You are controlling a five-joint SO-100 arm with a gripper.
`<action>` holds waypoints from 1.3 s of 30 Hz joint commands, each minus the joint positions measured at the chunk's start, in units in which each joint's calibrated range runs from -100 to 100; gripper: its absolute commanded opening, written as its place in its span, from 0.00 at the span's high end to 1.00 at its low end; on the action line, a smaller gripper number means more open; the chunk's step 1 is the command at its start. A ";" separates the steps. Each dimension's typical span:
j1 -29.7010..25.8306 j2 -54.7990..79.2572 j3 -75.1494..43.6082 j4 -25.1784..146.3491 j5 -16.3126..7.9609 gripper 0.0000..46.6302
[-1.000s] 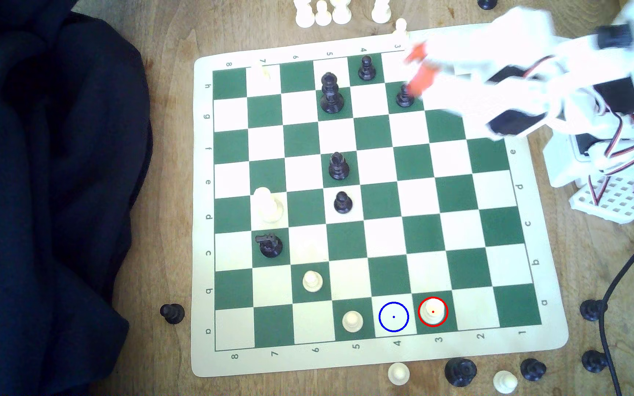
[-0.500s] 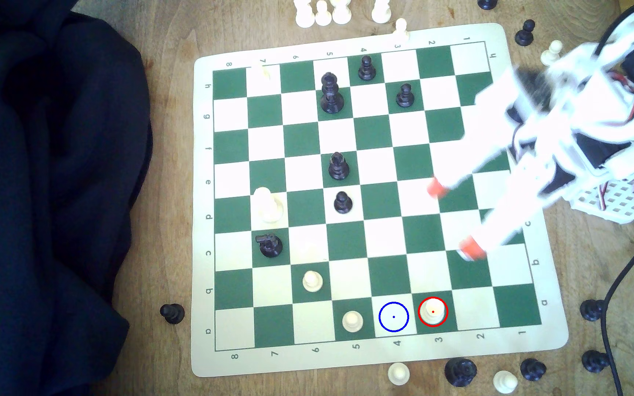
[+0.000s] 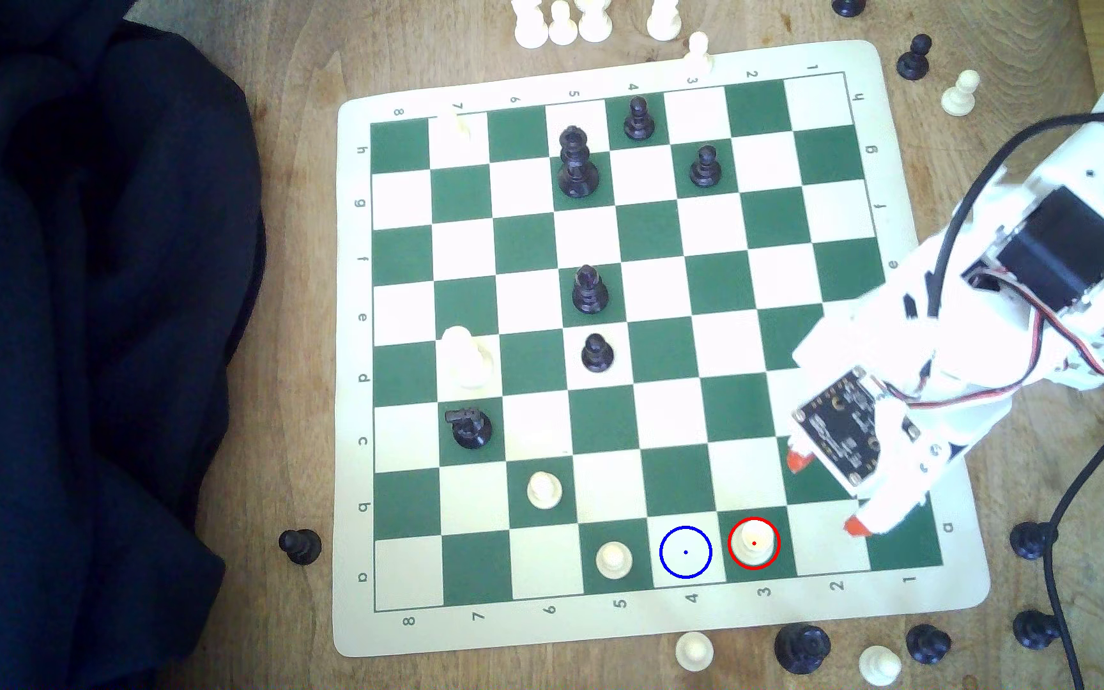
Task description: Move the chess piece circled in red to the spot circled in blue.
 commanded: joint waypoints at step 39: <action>0.94 24.68 0.13 -20.70 3.08 0.66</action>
